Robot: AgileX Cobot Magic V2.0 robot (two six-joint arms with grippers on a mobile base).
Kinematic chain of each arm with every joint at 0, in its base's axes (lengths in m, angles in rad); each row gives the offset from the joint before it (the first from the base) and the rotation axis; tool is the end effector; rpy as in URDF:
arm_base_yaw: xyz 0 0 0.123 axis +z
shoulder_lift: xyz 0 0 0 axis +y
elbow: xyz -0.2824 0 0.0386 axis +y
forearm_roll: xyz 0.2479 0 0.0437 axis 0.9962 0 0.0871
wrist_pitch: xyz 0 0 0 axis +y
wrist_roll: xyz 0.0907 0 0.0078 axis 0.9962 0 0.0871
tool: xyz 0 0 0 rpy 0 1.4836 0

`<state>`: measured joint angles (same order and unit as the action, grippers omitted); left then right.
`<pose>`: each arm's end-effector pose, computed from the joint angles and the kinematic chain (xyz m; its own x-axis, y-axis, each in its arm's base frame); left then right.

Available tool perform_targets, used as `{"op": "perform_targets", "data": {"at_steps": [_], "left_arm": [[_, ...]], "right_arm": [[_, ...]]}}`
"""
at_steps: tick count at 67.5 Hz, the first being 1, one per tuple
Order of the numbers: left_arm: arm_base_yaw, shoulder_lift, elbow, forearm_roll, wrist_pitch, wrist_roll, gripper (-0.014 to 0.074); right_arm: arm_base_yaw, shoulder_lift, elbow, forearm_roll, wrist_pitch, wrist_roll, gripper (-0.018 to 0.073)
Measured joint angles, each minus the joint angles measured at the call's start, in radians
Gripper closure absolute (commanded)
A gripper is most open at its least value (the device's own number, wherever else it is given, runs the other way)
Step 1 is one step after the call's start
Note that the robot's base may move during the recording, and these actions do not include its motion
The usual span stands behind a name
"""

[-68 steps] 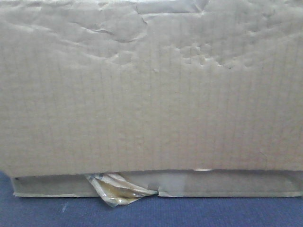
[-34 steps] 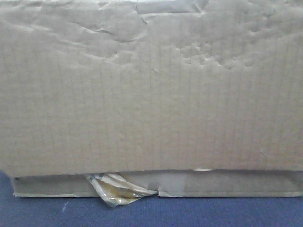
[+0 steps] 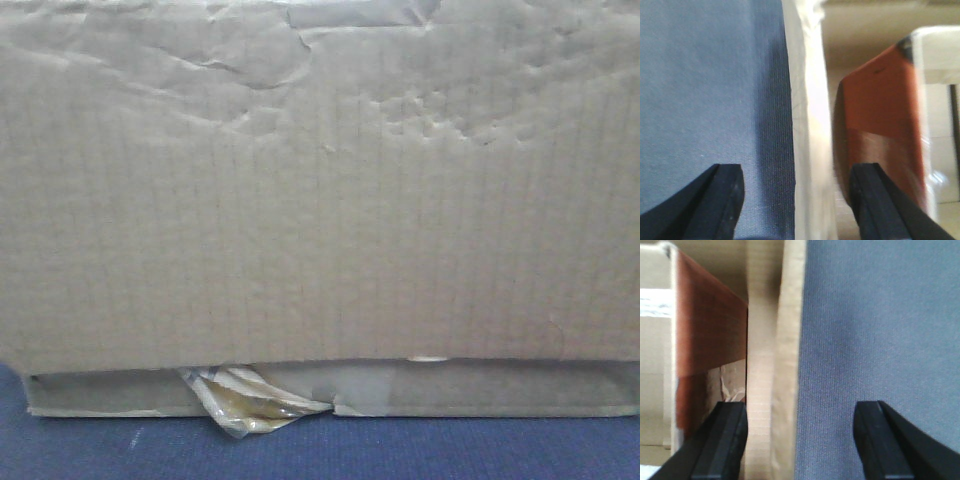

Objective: Stack two boxes on right shelf middle

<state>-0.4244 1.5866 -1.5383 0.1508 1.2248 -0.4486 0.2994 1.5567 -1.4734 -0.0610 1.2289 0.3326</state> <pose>0.3031 -0.1228 0.3530 -0.9165 -0.0060 -0.3999 0.0048 0.9997 -0.0259 0.3035 0.0882 0.3433 -0.9400 0.0307 -0.3397 0.0135 0.9985 0.0528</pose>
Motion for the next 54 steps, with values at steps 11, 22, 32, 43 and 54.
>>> {"op": "perform_targets", "data": {"at_steps": [11, 22, 32, 43, 54], "left_arm": [[0.0, 0.02, 0.0, -0.02, 0.0, 0.0, 0.0301], [0.0, 0.038, 0.0, -0.025, 0.0, 0.0, 0.0309], [0.0, 0.04, 0.0, -0.025, 0.0, 0.0, 0.0309], [0.0, 0.044, 0.0, -0.025, 0.0, 0.0, 0.0309], [0.0, 0.046, 0.0, -0.025, 0.0, 0.0, 0.0309]], "right_arm": [[0.0, 0.004, 0.0, 0.0, 0.0, 0.002, 0.0219], [0.0, 0.008, 0.006, 0.0, -0.002, 0.002, 0.0219], [0.0, 0.011, 0.01, 0.0, -0.002, 0.002, 0.0219], [0.0, 0.011, 0.01, 0.0, -0.002, 0.002, 0.0219], [0.0, 0.011, 0.01, 0.0, -0.002, 0.002, 0.0219]]}}
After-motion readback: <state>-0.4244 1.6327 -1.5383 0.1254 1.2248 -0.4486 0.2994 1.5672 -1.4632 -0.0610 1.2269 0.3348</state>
